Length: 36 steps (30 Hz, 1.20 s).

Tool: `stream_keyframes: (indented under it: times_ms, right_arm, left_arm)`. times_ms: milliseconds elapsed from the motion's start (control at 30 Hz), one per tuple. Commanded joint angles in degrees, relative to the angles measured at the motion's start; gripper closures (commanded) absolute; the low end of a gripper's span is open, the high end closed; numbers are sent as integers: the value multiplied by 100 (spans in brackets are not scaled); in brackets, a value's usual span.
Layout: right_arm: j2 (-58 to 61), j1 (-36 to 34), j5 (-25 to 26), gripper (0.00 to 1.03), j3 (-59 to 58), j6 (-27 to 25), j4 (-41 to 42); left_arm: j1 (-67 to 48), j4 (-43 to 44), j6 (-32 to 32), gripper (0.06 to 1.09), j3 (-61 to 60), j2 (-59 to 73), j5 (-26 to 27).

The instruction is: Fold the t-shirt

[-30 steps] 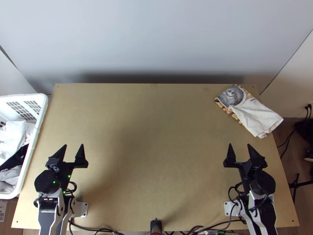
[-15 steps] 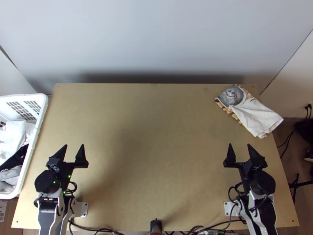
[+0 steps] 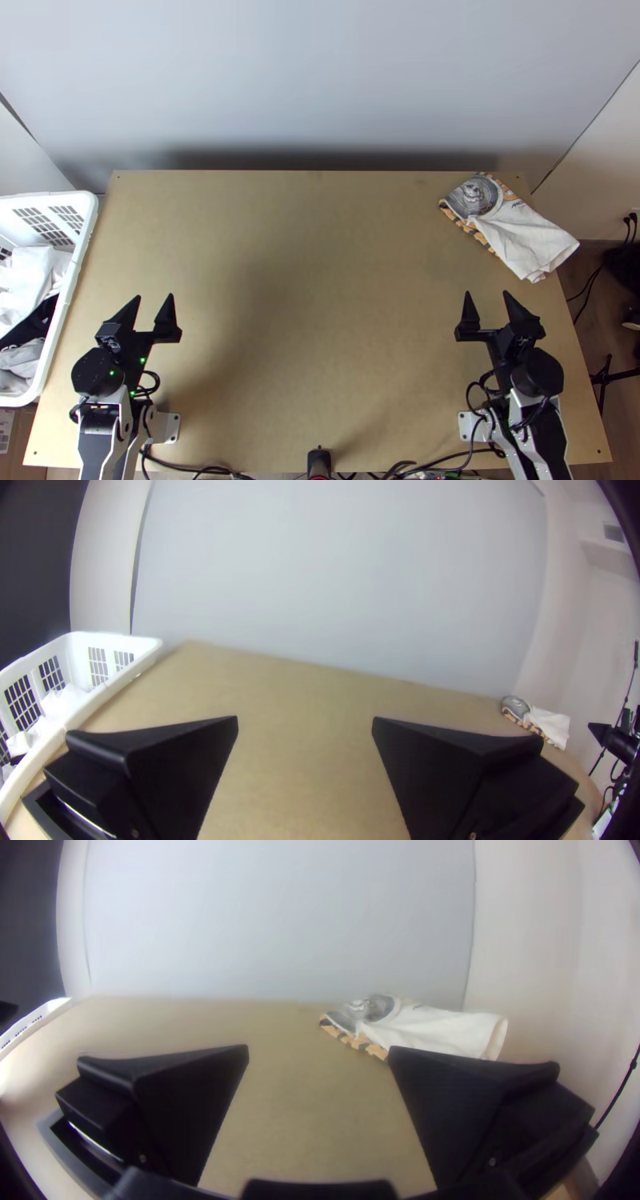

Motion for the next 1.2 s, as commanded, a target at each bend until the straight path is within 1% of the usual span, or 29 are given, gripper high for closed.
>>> stream_keyframes:
  times_ms: [0, 133, 200, 267, 333, 400, 467, 533, 600, 667, 767, 800, 867, 933, 967, 1033, 1133, 1167]
  right_arm:
    - [1163, 28, 11, 5, 644, -220, -94]
    - [2226, -122, 11, 5, 1505, -211, -446]
    - [2648, -298, 2, 5, 1901, -185, -648]
    - [3158, -324, 2, 5, 2358, -123, -894]
    - [3711, -350, 2, 5, 2999, 26, -1377]
    - [4256, -473, 2, 5, 3711, 97, -1834]
    - [4740, -737, 2, 5, 4511, 457, -2309]
    - [5082, -1018, 2, 5, 5206, 677, -2643]
    - [5206, -1203, 2, 5, 5627, 562, -2942]
    - [5082, -1273, 2, 5, 5768, 510, -2994]
    - [4634, -1220, -15, 5, 5689, -123, -3135]
    - [4564, -1097, -42, 5, 5680, -141, -3170]
    - [4538, -737, -50, 5, 5724, -70, -3434]
    - [4652, -561, -50, 5, 5812, 70, -3733]
    - [4722, -561, -59, 5, 5873, 132, -3865]
    - [4872, -561, -86, 5, 5935, 220, -4067]
    - [5144, -561, -138, 5, 6040, 220, -4418]
    - [5206, -561, -156, 5, 6058, 202, -4462]
  left_arm:
    - [-16, 177, -214, 10, 342, 23, -2]
    - [20, 54, -214, 10, 922, 401, -11]
    - [64, -227, -205, 10, 1397, 1069, -11]
    - [99, -658, -178, 10, 1995, 2045, -11]
    - [178, -1194, -187, 10, 2724, 3011, -11]
    - [248, -1624, -240, 10, 3418, 3706, -2]
    - [371, -1826, -425, 10, 4042, 4145, -2]
    - [547, -1932, -521, 10, 4640, 4479, -20]
    - [714, -2002, -565, 10, 5176, 4743, -178]
    - [1030, -2029, -820, 10, 5642, 5006, -178]
    - [1821, -1950, -1216, 10, 6011, 5138, -178]
    - [2050, -1941, -1418, 10, 6064, 5138, -178]
    - [2401, -1914, -1462, 10, 6117, 5173, -257]
    - [2911, -1958, -1497, 10, 6143, 5226, -433]
    - [3113, -2108, -1488, 10, 6248, 5305, -661]
    - [3535, -2714, -1488, 10, 6574, 5630, -1399]
    - [4177, -2732, -1506, 10, 6706, 6114, -1382]
    - [4537, -2723, -1611, 10, 6723, 6298, -1189]
